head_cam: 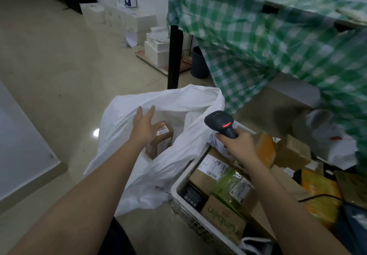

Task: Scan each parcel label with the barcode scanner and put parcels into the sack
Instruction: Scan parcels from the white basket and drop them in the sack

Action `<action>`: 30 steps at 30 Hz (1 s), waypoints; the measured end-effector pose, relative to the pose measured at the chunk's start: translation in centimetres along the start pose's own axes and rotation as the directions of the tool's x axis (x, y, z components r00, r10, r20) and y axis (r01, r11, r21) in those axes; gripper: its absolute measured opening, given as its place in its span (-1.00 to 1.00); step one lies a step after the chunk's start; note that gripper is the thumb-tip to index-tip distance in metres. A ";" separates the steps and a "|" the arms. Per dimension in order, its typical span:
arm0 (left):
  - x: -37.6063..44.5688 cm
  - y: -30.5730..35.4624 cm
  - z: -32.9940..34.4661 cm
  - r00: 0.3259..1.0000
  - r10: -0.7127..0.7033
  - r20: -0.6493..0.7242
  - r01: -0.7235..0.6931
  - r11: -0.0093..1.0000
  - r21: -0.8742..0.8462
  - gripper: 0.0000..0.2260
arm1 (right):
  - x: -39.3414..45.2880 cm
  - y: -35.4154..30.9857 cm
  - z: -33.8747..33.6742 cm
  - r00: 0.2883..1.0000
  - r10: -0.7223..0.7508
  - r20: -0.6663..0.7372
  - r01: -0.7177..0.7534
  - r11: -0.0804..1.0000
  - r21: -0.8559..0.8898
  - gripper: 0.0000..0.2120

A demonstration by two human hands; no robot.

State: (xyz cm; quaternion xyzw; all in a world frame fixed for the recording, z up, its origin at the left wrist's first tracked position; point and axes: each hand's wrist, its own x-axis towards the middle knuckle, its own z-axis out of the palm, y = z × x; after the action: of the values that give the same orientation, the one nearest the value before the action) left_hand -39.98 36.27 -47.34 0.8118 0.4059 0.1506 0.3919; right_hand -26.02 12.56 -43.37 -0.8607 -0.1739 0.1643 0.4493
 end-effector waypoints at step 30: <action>-20.2 10.4 22.7 0.755 0.067 0.652 0.024 0.991 -0.130 -0.41 | -11.1 18.1 -13.0 0.866 0.413 -0.280 -0.376 0.909 0.179 -0.87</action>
State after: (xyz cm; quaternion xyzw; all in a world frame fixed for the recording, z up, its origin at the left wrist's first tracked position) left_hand -34.16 5.14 -52.69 0.7903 0.2229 -0.1122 0.5596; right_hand -27.44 -11.42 -49.94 -0.8647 0.0891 0.1249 0.4783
